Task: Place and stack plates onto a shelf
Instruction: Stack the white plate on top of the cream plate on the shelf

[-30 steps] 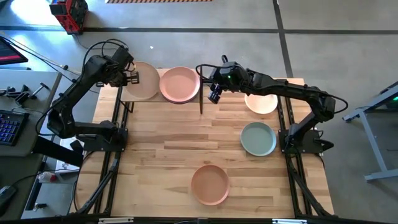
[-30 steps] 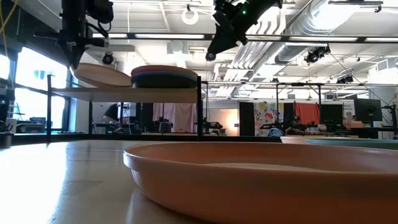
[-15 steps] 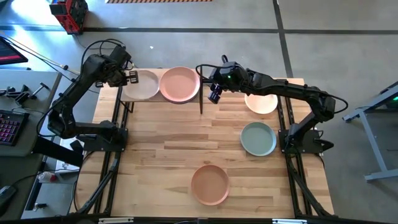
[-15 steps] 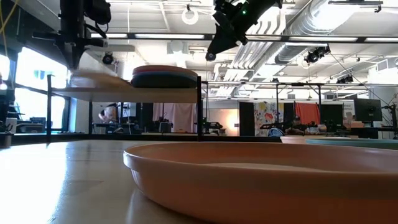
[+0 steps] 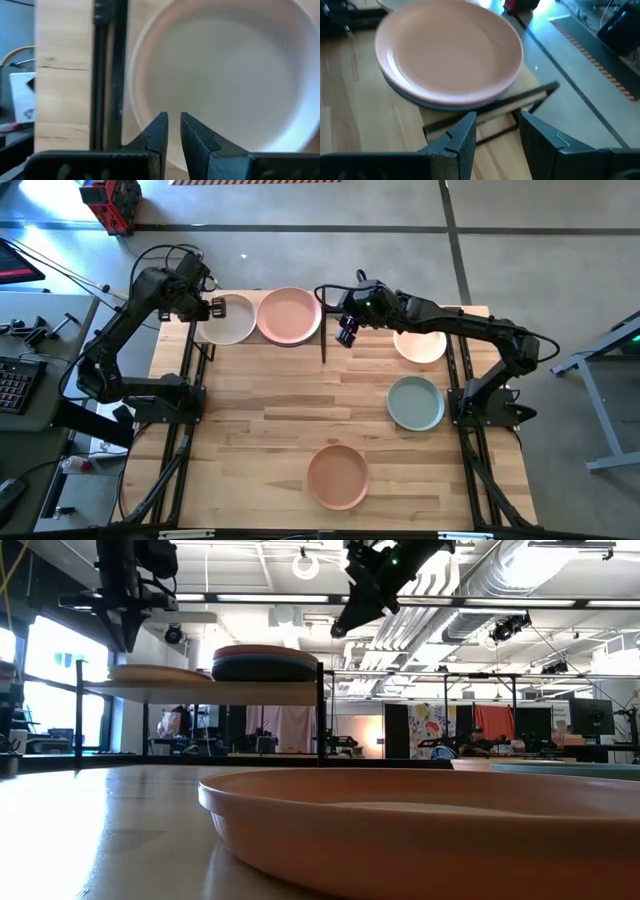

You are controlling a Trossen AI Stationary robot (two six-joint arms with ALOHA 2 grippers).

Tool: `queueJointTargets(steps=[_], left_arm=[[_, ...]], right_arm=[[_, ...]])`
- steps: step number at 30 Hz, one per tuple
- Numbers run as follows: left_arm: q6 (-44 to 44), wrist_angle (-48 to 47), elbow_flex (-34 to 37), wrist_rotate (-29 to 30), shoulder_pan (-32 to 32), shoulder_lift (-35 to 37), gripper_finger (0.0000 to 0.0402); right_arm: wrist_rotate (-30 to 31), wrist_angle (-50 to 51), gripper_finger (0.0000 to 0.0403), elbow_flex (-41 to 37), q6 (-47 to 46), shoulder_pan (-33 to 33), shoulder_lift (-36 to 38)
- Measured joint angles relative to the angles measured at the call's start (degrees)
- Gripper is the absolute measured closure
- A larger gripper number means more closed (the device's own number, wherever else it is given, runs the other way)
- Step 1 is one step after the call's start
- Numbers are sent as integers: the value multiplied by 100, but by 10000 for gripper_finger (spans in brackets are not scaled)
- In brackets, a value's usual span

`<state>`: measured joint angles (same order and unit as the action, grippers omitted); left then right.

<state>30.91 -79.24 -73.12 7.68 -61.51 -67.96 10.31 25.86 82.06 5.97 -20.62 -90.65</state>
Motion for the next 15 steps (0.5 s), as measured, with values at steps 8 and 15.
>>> queueJointTargets(steps=[8,15], left_arm=[[6,2,0,-166,479,376,366],[35,133,0,-161,1379,645,366]], right_arm=[[1,1395,273,0,-138,-216,0],[-780,2046,273,-362,-564,-669,0]])
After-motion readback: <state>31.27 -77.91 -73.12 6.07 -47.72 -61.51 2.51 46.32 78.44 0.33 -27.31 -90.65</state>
